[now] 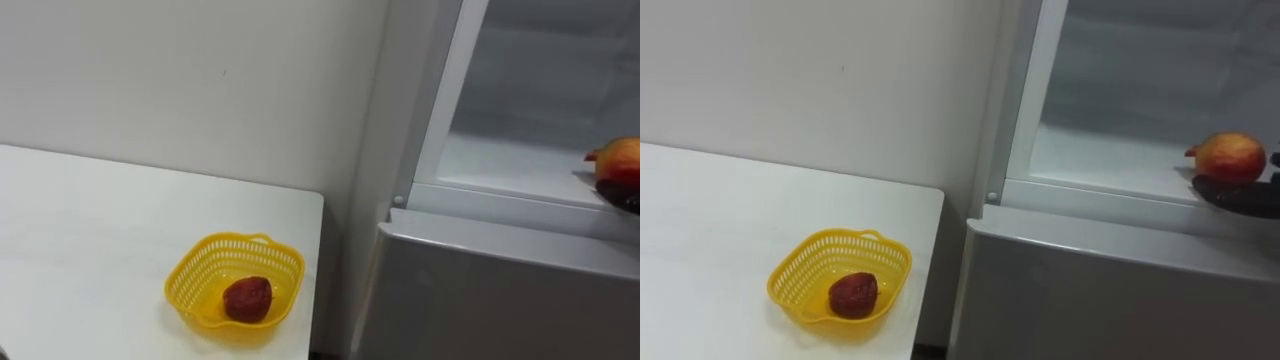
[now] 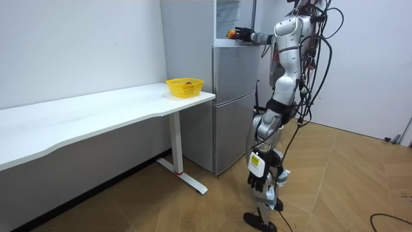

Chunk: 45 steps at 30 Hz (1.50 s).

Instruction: Retrieve from the upper fridge

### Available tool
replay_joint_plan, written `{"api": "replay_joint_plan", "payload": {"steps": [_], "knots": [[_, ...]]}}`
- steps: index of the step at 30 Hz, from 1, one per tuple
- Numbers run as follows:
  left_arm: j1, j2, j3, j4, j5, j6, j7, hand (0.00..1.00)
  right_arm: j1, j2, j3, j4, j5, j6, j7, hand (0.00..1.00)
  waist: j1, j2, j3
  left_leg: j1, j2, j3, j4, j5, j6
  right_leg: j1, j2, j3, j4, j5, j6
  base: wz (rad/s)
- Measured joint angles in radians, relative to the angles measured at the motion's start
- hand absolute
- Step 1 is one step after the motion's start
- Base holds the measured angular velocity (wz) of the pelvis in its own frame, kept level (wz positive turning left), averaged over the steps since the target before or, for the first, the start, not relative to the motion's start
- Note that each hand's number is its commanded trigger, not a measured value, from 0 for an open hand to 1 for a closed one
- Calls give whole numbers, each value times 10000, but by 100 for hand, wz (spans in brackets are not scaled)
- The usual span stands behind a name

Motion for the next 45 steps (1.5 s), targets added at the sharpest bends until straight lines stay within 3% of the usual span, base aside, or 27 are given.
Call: {"api": "replay_joint_plan", "payload": {"steps": [26,32,40,43,45], "knots": [[-161,49,-290,413,-8,34,-119,0,-354,-90,499,-78,-186,11,-52,100,144,-54,-9,26,24,-62,10,22,-36,-12,32,10,-9,-39,-54,0],[-167,51,-284,395,-26,-110,-1,0,-379,-93,577,-268,-173,23,-120,100,121,-85,-12,-23,20,-66,11,33,-52,-131,14,24,139,-81,-69,-1],[-146,30,-195,400,-28,-333,260,0,-307,130,587,-1305,-124,302,-492,100,59,-61,-18,-114,20,-10,119,34,-54,-142,9,46,174,-90,-72,0],[-154,13,-166,373,-209,-426,377,0,134,407,585,-2722,-132,410,-642,100,42,2,-10,-165,18,-41,133,36,-55,-158,-7,-42,241,-90,-75,6],[-179,-43,-187,374,-304,-438,465,0,650,807,588,-4175,-74,443,-679,100,41,56,-25,-158,8,-59,144,36,-55,-159,-41,-135,274,-119,-69,10]]}}
